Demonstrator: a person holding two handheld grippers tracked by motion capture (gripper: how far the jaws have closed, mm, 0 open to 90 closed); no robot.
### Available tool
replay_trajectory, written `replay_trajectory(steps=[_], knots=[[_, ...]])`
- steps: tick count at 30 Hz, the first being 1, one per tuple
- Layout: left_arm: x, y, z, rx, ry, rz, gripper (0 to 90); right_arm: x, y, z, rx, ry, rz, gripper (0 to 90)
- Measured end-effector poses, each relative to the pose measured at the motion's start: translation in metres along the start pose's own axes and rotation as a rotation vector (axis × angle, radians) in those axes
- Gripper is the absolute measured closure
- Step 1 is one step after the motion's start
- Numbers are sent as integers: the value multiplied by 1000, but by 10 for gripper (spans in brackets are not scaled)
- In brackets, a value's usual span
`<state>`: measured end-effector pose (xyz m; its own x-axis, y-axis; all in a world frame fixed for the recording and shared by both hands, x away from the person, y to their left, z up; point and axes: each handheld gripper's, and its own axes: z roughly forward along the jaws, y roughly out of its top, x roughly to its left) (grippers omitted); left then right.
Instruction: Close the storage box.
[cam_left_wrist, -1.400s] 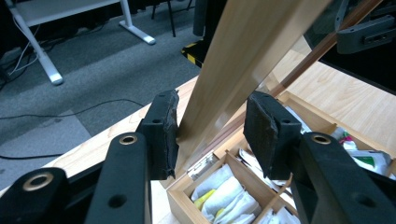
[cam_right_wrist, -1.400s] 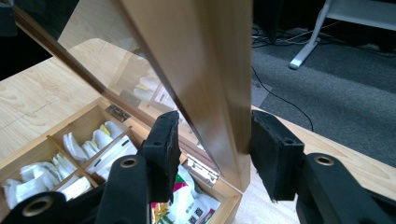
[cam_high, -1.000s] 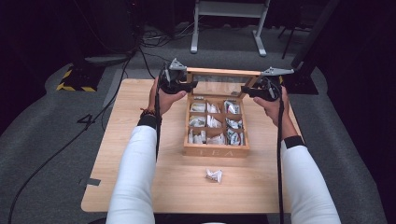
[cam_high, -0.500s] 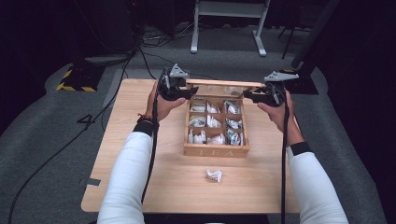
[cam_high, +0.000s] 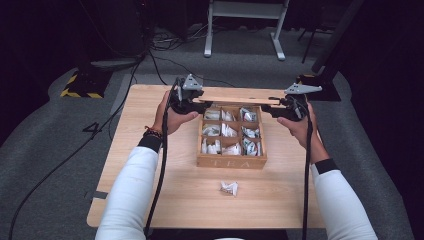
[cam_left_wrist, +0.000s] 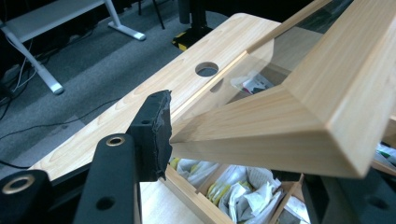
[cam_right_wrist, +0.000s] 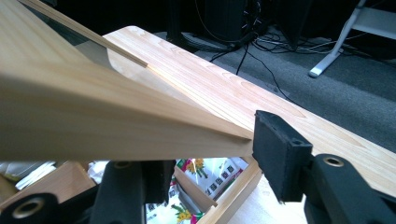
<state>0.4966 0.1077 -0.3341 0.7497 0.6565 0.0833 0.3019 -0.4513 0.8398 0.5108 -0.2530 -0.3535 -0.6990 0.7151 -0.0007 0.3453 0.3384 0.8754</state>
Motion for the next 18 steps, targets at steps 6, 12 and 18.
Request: replay_trajectory(steps=[6,12,18], knots=[[-4,-2,-3,13,13,14,442,3,-3,-3,2,9,-5,465],[-10,-4,-7,16,20,34,412,7,-5,-6,-3,12,-16,455],[-15,-9,-9,24,15,43,402,10,-9,-8,3,21,-22,450]])
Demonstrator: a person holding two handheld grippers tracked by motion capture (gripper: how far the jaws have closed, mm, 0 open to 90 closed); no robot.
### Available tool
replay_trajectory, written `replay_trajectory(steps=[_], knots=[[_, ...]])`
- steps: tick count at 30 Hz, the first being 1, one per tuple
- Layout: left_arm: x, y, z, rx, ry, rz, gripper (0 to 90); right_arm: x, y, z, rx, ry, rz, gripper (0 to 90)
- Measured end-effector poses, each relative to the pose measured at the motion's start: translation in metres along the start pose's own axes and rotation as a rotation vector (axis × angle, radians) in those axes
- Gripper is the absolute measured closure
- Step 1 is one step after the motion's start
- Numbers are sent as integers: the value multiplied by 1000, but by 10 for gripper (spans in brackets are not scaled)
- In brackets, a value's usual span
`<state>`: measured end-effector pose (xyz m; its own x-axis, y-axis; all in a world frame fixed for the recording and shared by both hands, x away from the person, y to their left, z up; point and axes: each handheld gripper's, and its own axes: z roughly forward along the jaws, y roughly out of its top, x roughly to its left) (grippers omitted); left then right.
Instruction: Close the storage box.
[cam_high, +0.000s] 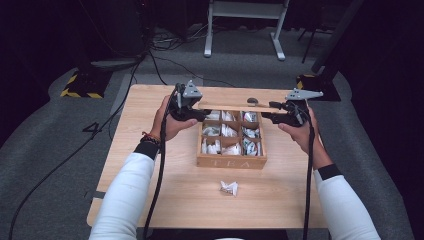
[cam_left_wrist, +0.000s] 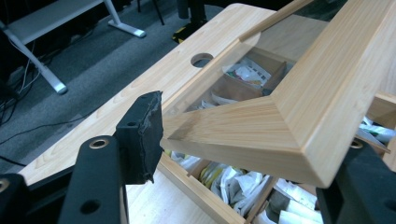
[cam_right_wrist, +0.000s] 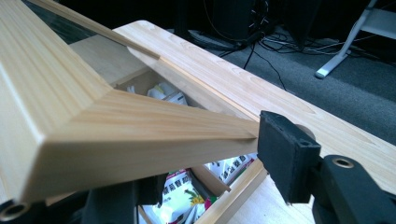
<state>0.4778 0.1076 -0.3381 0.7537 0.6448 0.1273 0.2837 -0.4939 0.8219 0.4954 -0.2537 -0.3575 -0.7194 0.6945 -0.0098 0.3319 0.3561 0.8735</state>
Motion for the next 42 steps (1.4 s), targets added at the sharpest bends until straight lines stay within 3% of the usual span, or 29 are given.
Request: replay_trajectory(steps=[14,31,42], knots=[[-13,-12,-4,1,-11,19,388,10,-9,-4,22,5,-36,418],[-24,-32,-4,14,-19,15,355,19,-27,-14,35,35,-29,364],[-31,-45,-4,14,-33,2,337,27,-38,-18,58,42,-64,350]])
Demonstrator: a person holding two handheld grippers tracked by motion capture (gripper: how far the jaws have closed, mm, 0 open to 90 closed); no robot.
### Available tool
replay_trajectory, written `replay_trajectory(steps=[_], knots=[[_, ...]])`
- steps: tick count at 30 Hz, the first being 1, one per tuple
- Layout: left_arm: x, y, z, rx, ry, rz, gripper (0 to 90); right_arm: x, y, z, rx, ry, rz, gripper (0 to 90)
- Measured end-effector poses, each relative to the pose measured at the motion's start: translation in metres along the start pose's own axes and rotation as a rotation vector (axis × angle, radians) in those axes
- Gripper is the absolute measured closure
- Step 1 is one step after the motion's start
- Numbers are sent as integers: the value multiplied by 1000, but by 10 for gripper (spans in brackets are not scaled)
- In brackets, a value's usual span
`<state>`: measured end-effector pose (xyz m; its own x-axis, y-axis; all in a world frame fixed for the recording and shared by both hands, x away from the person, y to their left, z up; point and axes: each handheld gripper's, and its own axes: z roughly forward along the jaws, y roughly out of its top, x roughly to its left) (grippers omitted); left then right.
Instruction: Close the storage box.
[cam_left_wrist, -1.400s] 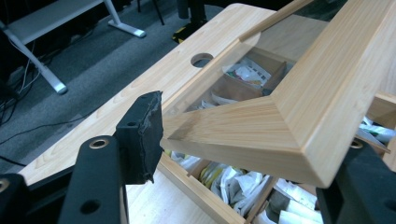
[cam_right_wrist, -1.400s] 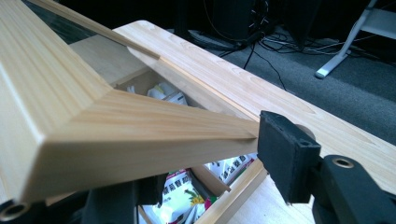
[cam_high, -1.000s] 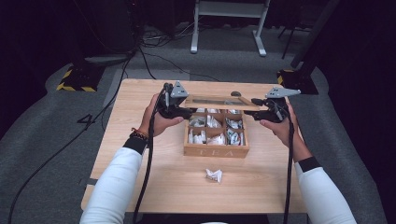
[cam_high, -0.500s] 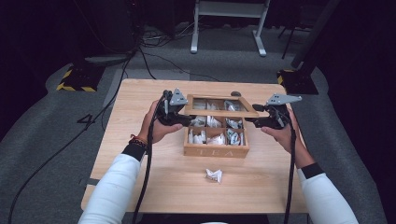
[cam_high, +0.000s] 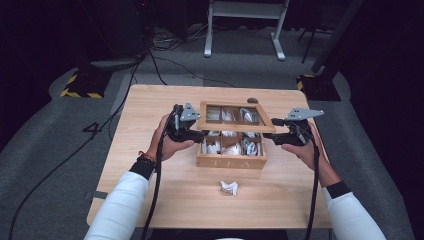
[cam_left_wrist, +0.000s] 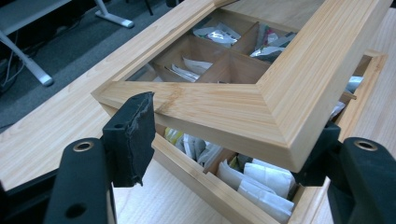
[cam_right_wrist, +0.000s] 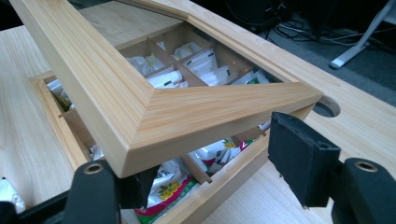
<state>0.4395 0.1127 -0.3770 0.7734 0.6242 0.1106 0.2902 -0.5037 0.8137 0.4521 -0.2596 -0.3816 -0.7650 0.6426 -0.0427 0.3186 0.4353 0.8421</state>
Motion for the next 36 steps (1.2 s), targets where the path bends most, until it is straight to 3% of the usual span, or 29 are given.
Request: replay_trajectory(steps=[7,12,14,18,34,36], knots=[[-5,-10,2,6,-7,-5,310,2,-8,4,21,12,-2,327],[-9,-17,6,26,-1,18,283,4,-16,8,47,26,-13,298],[-11,-19,6,22,7,21,284,4,-20,9,64,6,-22,299],[-14,-24,8,13,15,20,283,0,-26,8,56,17,21,289],[-17,-35,11,41,-3,14,282,16,-32,-1,20,113,-8,261],[-18,-37,12,50,-5,17,283,18,-31,-1,35,98,-19,266]])
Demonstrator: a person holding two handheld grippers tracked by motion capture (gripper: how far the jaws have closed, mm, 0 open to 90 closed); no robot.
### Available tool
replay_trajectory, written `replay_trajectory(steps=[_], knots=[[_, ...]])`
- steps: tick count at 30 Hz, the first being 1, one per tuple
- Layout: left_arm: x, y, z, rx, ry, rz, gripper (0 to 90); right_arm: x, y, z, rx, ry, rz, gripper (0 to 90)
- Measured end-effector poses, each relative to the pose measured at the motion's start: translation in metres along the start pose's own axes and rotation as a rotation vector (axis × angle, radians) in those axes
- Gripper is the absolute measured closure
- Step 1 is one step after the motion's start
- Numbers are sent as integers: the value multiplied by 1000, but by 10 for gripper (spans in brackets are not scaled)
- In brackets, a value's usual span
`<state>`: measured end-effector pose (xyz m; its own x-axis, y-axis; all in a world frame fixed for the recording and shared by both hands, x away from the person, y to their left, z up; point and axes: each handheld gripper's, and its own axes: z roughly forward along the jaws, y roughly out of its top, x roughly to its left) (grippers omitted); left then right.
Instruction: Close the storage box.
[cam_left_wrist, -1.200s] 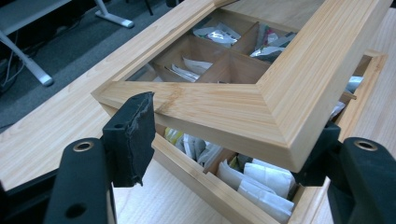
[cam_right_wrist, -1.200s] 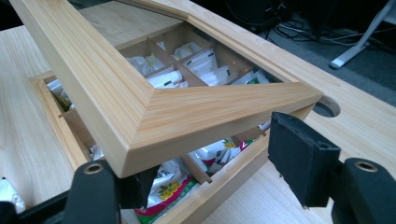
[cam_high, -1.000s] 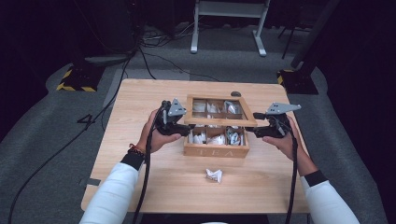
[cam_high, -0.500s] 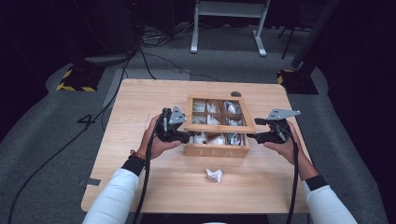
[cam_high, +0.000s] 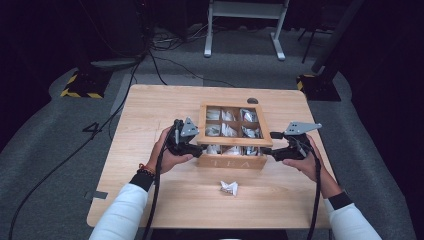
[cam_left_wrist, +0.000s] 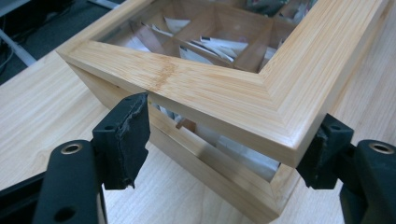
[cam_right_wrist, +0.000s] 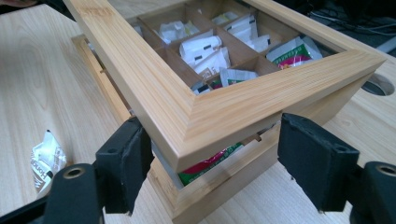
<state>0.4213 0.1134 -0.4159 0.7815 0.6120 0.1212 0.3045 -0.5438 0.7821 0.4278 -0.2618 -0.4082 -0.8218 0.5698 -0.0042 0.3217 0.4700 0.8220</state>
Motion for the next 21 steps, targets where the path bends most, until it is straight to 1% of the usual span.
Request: replay_trajectory(steps=[2,4,8,13,17,21], knots=[[-1,-2,1,4,-6,0,284,2,0,1,17,-5,5,261],[-1,-3,1,11,-13,3,285,3,-1,2,23,-9,-2,265],[-2,-6,3,30,-24,9,286,3,-6,5,39,1,6,280],[-3,-9,4,46,-35,13,285,5,-10,7,57,1,5,288],[-5,-12,5,60,-33,16,285,6,-12,8,70,5,14,288],[-6,-13,4,69,-47,22,283,8,-13,9,82,-5,2,288]])
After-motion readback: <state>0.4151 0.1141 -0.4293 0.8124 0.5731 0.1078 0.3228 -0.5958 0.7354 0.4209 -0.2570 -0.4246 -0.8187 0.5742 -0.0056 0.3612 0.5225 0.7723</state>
